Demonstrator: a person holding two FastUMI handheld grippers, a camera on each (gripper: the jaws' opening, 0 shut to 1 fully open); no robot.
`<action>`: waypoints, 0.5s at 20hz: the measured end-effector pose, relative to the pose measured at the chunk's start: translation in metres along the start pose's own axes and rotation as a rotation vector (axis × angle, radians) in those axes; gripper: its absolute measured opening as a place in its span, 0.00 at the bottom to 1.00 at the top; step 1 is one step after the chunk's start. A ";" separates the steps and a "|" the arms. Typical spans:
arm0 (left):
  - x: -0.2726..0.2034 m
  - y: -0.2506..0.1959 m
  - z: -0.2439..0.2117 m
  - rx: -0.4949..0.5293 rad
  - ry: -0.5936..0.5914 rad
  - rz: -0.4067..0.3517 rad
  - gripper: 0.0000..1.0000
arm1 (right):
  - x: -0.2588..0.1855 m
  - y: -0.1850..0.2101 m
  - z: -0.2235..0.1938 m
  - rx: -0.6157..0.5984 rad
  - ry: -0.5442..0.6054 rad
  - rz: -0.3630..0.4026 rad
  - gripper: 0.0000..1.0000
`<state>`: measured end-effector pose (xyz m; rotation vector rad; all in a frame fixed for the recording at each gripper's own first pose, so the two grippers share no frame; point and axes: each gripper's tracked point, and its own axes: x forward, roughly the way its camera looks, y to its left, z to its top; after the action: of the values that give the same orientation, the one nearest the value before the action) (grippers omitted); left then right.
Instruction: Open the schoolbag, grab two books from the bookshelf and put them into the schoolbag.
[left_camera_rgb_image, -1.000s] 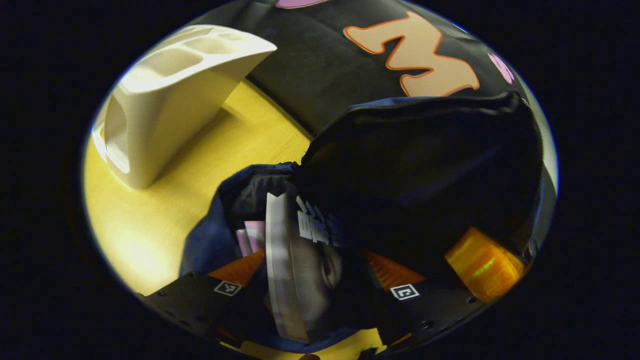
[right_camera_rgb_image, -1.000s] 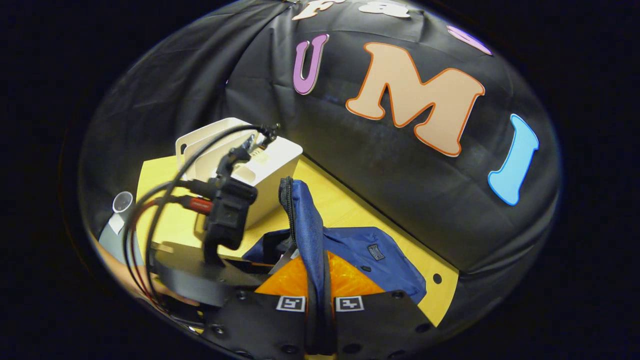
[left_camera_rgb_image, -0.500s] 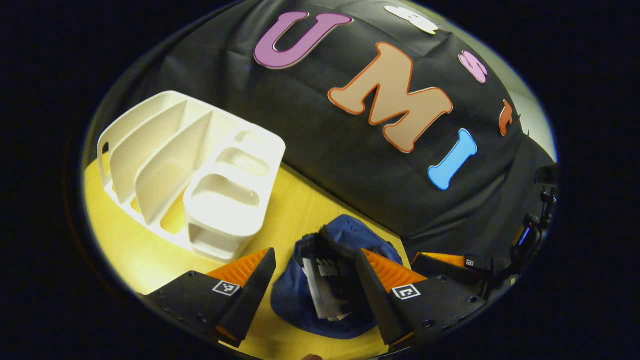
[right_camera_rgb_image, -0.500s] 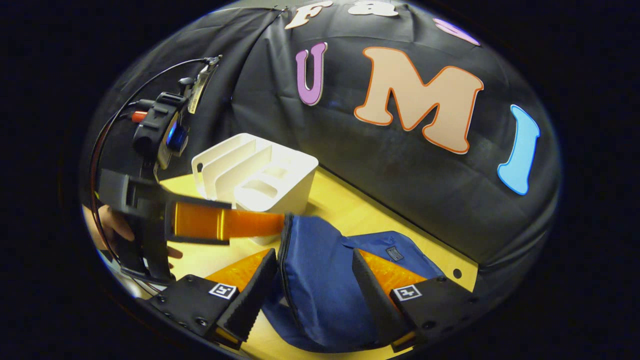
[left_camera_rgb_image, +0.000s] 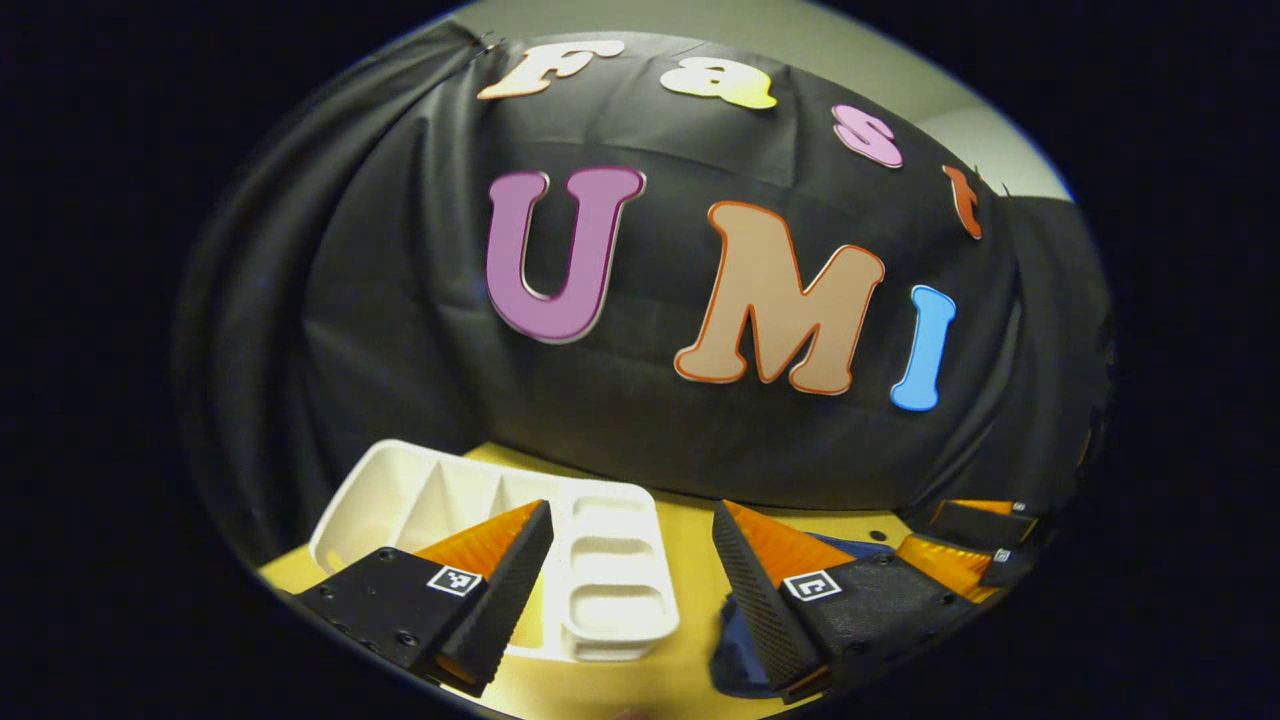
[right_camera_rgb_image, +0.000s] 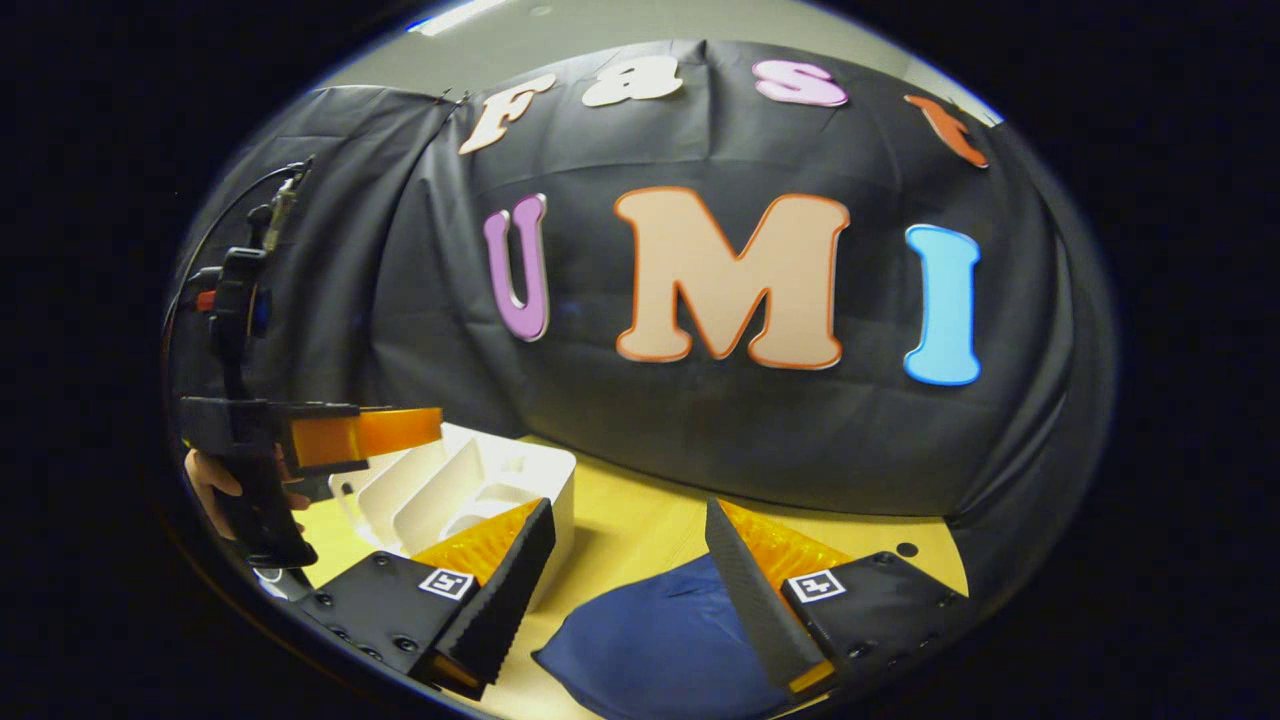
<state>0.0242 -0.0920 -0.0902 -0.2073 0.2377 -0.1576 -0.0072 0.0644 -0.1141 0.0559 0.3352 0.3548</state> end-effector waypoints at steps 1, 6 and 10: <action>0.000 0.005 0.013 0.022 -0.033 0.007 0.93 | 0.001 0.000 0.007 0.003 -0.028 -0.024 1.00; 0.002 0.013 0.059 0.104 -0.140 0.003 0.90 | 0.002 0.002 0.023 0.022 -0.083 -0.091 0.97; 0.000 0.009 0.070 0.090 -0.158 -0.020 0.94 | 0.004 0.003 0.029 -0.010 -0.096 -0.110 0.97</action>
<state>0.0432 -0.0702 -0.0257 -0.1322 0.0716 -0.1700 0.0052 0.0690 -0.0874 0.0446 0.2407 0.2443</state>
